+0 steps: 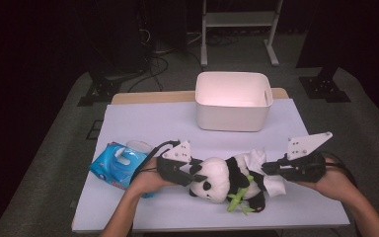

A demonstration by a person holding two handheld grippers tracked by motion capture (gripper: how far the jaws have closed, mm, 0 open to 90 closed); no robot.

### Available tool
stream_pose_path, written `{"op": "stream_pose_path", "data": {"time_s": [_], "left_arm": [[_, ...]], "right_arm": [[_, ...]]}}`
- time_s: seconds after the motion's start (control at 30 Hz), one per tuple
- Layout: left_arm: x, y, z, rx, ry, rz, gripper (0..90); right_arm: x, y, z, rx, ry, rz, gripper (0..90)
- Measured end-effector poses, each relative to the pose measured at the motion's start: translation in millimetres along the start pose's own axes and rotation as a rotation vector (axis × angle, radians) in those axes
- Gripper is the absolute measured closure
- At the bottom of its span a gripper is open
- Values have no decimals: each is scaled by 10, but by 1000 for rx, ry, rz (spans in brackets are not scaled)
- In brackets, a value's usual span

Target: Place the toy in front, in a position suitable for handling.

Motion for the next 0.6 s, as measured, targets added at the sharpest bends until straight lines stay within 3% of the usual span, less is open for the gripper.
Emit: {"op": "stream_pose_path", "data": {"time_s": [0.33,0.47,0.6], "left_arm": [[23,11,12,-8,-11,3,517],[17,22,31,-1,-11,6,516],[0,24,45,1,-7,12,514]], "right_arm": [[-4,-389,-417,-24,76,-32,837],[107,-348,-412,-20,54,-26,838],[179,-208,-255,-3,2,-6,838]]}}
Point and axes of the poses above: each handheld gripper's, and its own axes: y roughly backward along the jaws, z roughly out of its underside, x roughly to its right, the point moved 6 cm from there along -y, roughly forward along the jaws, and after that the axes turned 12 degrees about -y, right-handed, at the moved point
